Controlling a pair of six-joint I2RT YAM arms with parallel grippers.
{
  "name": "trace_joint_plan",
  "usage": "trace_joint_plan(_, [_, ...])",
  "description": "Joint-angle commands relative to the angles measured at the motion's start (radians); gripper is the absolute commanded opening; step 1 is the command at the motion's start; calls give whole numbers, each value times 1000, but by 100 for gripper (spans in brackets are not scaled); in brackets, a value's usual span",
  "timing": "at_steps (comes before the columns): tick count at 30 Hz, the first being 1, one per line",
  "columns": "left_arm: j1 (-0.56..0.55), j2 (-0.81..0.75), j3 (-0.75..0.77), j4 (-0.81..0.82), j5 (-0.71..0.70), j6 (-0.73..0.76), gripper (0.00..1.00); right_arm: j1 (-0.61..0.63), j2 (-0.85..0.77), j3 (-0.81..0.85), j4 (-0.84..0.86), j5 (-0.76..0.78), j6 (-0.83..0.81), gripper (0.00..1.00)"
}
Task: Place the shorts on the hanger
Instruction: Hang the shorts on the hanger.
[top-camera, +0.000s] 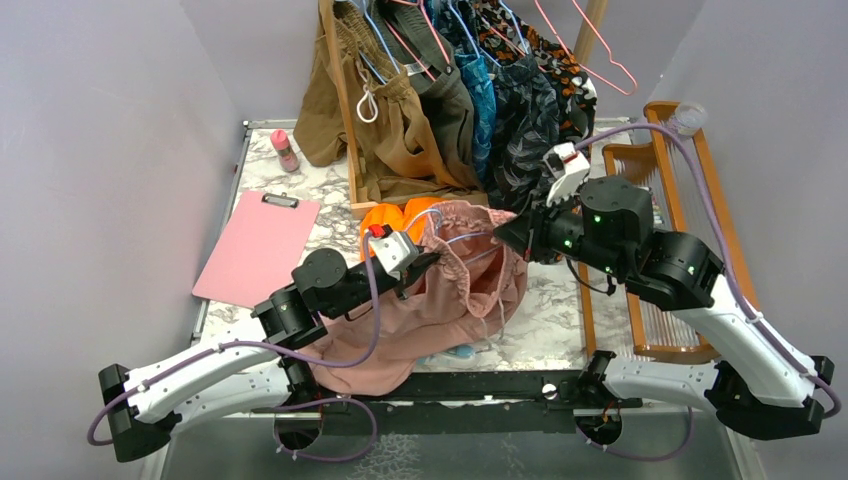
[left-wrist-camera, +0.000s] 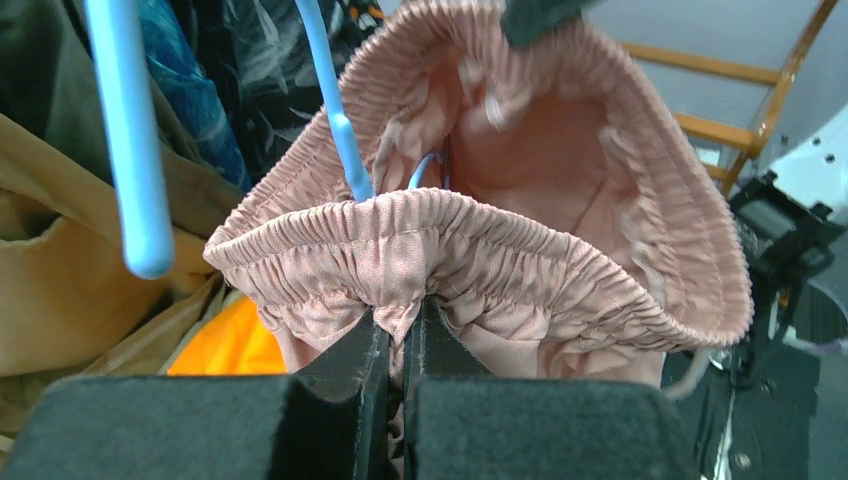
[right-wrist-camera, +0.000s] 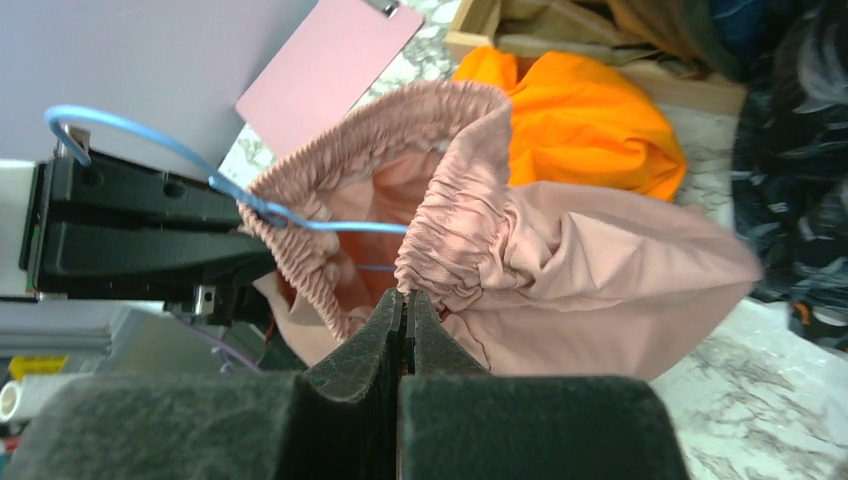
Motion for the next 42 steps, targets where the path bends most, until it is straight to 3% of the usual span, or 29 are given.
trace_joint_plan(1, [0,-13,-13,237,-71,-32,0,2,-10,-62,105,-176,22,1])
trace_joint_plan(7, [0,-2,-10,280,-11,-53,0,2,-5,-131,231,-292,44,1])
trace_joint_plan(14, [0,8,-18,287,51,-91,0,2,35,-73,288,-323,38,1])
trace_joint_plan(29, [0,-6,-28,392,88,-170,0,2,80,-58,526,-617,142,1])
trace_joint_plan(42, [0,-146,-188,516,81,-289,0,2,-17,-319,465,-510,138,3])
